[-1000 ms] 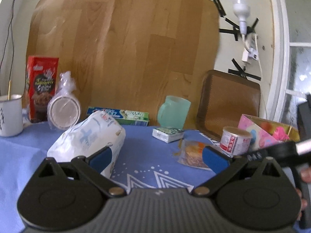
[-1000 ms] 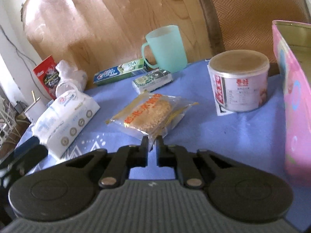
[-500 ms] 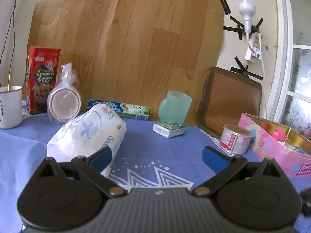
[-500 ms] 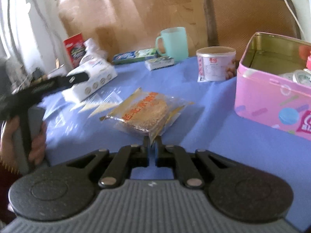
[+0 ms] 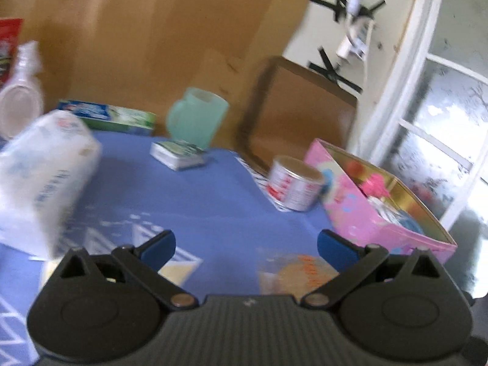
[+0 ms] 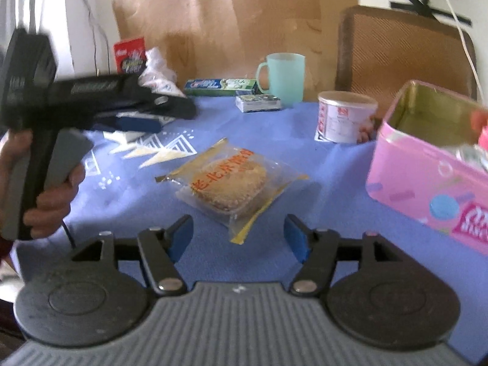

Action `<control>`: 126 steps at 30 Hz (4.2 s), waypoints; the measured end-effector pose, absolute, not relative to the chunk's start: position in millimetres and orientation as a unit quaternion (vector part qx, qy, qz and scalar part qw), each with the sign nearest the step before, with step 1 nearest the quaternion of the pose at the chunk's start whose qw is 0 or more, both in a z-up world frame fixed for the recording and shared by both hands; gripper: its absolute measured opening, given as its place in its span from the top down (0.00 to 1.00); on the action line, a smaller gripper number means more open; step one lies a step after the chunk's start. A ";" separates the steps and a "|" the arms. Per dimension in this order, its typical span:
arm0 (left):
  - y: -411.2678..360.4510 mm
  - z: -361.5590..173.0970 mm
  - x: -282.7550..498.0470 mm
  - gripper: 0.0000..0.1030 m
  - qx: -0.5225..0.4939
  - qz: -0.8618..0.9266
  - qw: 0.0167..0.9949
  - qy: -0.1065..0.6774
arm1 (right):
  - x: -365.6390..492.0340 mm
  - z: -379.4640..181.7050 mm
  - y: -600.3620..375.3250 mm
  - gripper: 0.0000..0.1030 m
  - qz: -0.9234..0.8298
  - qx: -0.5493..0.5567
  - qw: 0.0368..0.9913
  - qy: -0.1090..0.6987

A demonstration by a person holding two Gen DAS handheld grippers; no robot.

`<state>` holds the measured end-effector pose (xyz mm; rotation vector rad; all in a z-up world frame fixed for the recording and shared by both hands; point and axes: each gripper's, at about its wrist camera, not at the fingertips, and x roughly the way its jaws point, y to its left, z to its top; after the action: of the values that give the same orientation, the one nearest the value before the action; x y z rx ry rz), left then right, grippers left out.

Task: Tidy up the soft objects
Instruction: 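Move the right tool to the orange-printed biscuit bag and grasp it, then carry the biscuit bag into the pink tin and open the right tool, then withdraw the right tool from the tin back over the table, then move the right tool to the green Virtoy tissue pack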

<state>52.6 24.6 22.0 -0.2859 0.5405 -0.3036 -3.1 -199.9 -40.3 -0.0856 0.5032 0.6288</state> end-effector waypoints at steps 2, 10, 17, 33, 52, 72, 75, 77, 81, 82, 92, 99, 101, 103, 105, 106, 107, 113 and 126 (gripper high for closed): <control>7.7 19.4 57.8 0.00 -0.127 -0.158 0.936 0.288 | 1.5 -43.7 -195.5 0.34 0.306 -0.057 0.918 0.244; -31.5 14.8 49.9 0.28 -0.108 -0.186 0.916 0.338 | 11.5 -44.6 -185.1 0.51 0.307 -0.067 0.923 0.223; -63.9 60.6 60.0 0.28 -0.096 -0.229 0.925 0.288 | -5.2 -18.6 -210.0 0.51 0.241 -0.076 0.959 0.126; -206.3 78.6 123.9 0.00 -0.016 -0.239 0.936 0.257 | 79.8 -13.7 -321.3 0.51 -0.027 -0.054 0.990 0.124; -170.5 64.2 95.4 0.00 -0.007 -0.194 0.939 0.285 | 7.3 -19.6 -345.9 0.50 -0.012 0.114 0.989 0.097; -121.6 50.5 60.8 0.00 0.028 -0.174 0.947 0.270 | 2.1 -17.0 -302.8 0.50 0.033 0.131 0.982 0.131; -114.4 46.2 59.8 0.00 0.029 -0.169 0.947 0.271 | 2.5 -17.2 -293.9 0.50 0.035 0.126 0.982 0.136; -108.9 43.0 60.1 0.00 0.027 -0.165 0.947 0.273 | 3.7 -17.9 -289.2 0.50 0.037 0.123 0.982 0.140; -97.3 37.0 60.2 0.00 0.023 -0.157 0.948 0.275 | 5.6 -19.5 -279.9 0.49 0.041 0.118 0.981 0.148; -95.2 35.7 60.7 0.00 0.024 -0.154 0.949 0.275 | 5.8 -19.9 -277.5 0.48 0.043 0.117 0.981 0.150; -51.4 20.6 67.8 0.00 0.024 -0.104 0.952 0.287 | 16.5 -19.0 -248.7 0.46 0.068 0.097 0.979 0.166; -11.9 16.1 72.3 0.00 0.040 -0.045 0.958 0.280 | 31.0 -17.2 -221.3 0.46 0.098 0.078 0.975 0.181; -1.6 14.8 73.9 0.00 0.032 -0.036 0.959 0.279 | 37.4 -16.0 -214.3 0.46 0.107 0.076 0.974 0.187; 5.9 13.2 75.0 0.00 0.024 -0.028 0.960 0.277 | 45.2 -14.5 -205.9 0.46 0.117 0.073 0.971 0.193; 12.9 11.3 76.2 0.00 0.008 -0.029 0.960 0.278 | 53.1 -12.1 -197.8 0.46 0.124 0.069 0.970 0.198; 15.1 11.1 76.5 0.00 0.002 -0.032 0.960 0.278 | 56.2 -10.9 -194.6 0.46 0.127 0.067 0.970 0.199; 17.8 10.9 76.7 0.00 -0.004 -0.033 0.961 0.276 | 59.8 -9.1 -191.1 0.46 0.129 0.064 0.969 0.200; 34.0 10.0 75.5 0.00 -0.053 -0.043 0.961 0.267 | 88.0 5.2 -167.4 0.46 0.147 0.048 0.966 0.208; 92.6 19.6 60.8 0.00 -0.190 0.005 0.961 0.202 | 198.8 14.1 -87.7 0.30 0.193 0.047 0.934 0.298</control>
<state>60.8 92.6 19.6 -0.3851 0.4091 0.0100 198.8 -87.7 14.1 0.0962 0.6095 0.3956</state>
